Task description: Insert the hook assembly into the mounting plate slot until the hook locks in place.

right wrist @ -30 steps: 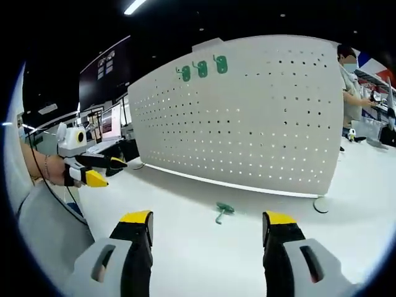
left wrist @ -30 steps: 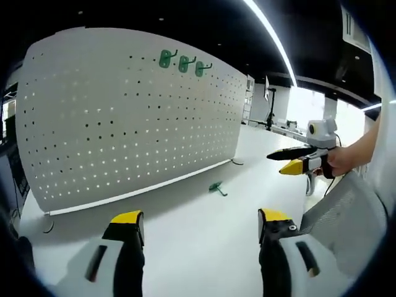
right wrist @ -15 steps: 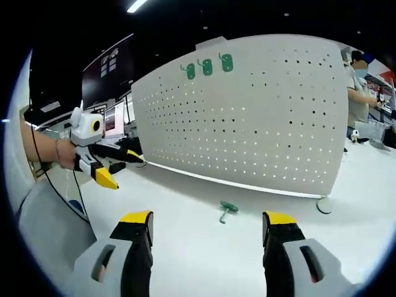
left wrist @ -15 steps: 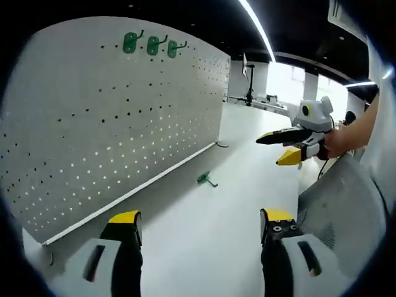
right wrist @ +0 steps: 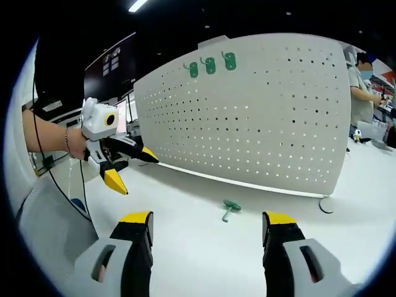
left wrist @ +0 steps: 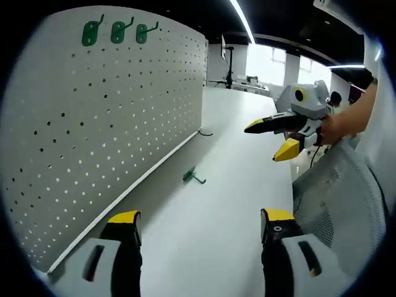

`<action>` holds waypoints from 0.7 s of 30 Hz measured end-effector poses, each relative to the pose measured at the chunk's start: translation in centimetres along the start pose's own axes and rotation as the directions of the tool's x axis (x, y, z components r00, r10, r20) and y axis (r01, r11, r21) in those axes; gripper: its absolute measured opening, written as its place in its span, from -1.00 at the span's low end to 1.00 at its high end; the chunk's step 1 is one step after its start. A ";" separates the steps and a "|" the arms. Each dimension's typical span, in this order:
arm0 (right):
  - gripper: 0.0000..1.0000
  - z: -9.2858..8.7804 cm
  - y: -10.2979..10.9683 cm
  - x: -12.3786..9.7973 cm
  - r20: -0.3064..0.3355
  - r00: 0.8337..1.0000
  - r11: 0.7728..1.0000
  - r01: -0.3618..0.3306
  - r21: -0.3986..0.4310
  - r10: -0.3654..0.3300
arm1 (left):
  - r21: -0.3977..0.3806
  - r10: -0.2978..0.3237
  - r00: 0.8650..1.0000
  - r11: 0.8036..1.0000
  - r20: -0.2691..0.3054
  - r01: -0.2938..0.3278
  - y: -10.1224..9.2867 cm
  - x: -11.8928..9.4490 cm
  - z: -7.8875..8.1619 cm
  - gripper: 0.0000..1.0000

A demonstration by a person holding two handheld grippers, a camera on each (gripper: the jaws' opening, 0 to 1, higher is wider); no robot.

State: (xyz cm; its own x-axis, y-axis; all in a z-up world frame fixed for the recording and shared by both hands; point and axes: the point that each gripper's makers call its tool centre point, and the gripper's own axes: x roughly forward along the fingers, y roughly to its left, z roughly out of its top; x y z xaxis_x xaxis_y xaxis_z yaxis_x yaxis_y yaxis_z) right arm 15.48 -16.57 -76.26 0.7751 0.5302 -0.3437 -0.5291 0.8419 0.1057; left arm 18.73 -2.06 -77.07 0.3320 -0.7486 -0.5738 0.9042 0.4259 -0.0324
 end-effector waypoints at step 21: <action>0.41 -0.3 0.1 -0.1 -0.001 1.000 1.000 -0.013 0.022 0.013 | 0.142 -0.083 0.990 0.985 -0.116 0.099 1.4 2.5 0.6 0.63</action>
State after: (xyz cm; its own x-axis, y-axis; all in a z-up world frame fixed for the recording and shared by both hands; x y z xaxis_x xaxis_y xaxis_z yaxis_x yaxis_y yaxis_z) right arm 15.28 -16.52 -76.46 0.7678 0.5413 -0.3427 -0.5317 0.8368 0.1306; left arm 20.97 -3.69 -78.06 0.2226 -0.7171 -0.6604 0.9615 0.2734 0.0272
